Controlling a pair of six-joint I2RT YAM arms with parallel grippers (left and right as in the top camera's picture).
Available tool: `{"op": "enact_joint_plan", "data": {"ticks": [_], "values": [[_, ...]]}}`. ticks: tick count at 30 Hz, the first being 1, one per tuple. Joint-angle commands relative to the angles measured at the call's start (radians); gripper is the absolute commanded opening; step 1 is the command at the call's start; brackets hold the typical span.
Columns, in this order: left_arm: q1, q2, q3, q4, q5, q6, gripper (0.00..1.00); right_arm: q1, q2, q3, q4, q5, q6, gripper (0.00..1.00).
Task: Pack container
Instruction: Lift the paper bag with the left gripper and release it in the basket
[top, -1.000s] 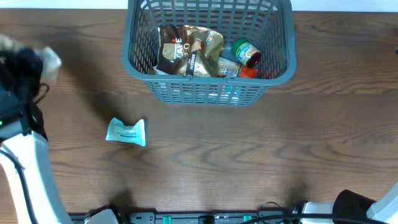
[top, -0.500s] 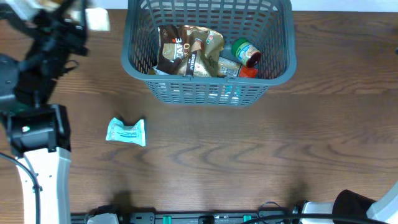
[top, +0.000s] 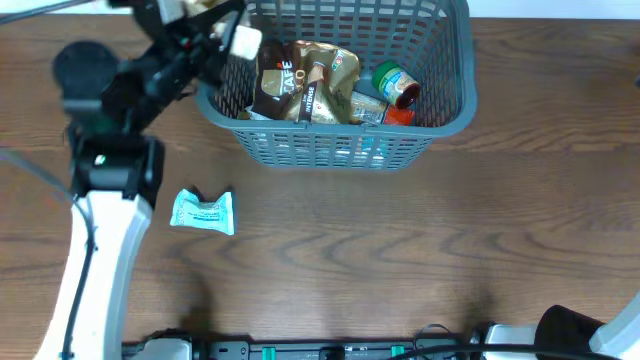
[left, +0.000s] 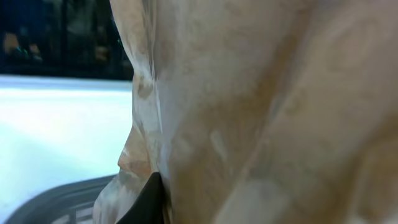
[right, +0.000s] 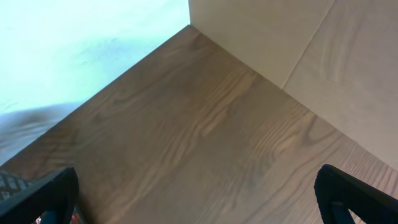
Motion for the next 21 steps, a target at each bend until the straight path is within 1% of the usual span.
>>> {"op": "enact_joint_plan", "data": {"ticks": [1, 4, 5, 6, 10, 15, 21], "values": [[-0.030, 0.045, 0.092, -0.030, 0.018, 0.072, 0.06, -0.008, 0.005, 0.000, -0.002, 0.000, 0.014, 0.99], [-0.052, 0.096, 0.163, -0.136, 0.018, 0.144, 0.06, -0.008, 0.005, 0.000, -0.001, 0.000, 0.013, 0.99], [-0.064, 0.121, 0.201, -0.204, 0.017, 0.200, 0.05, -0.008, 0.005, 0.000, -0.001, 0.000, 0.013, 0.99], [-0.070, 0.135, 0.222, -0.246, 0.012, 0.230, 0.05, -0.008, 0.005, 0.000, -0.001, 0.000, 0.014, 0.99], [-0.089, 0.184, 0.293, -0.412, -0.042, 0.343, 0.06, -0.008, 0.005, 0.000, -0.001, 0.000, 0.014, 0.99], [-0.092, 0.226, 0.337, -0.509, -0.100, 0.404, 0.05, -0.008, 0.005, 0.000, -0.002, 0.000, 0.014, 0.99], [-0.093, 0.267, 0.358, -0.518, -0.124, 0.434, 0.05, -0.008, 0.005, 0.000, -0.001, 0.000, 0.013, 0.99]]}}
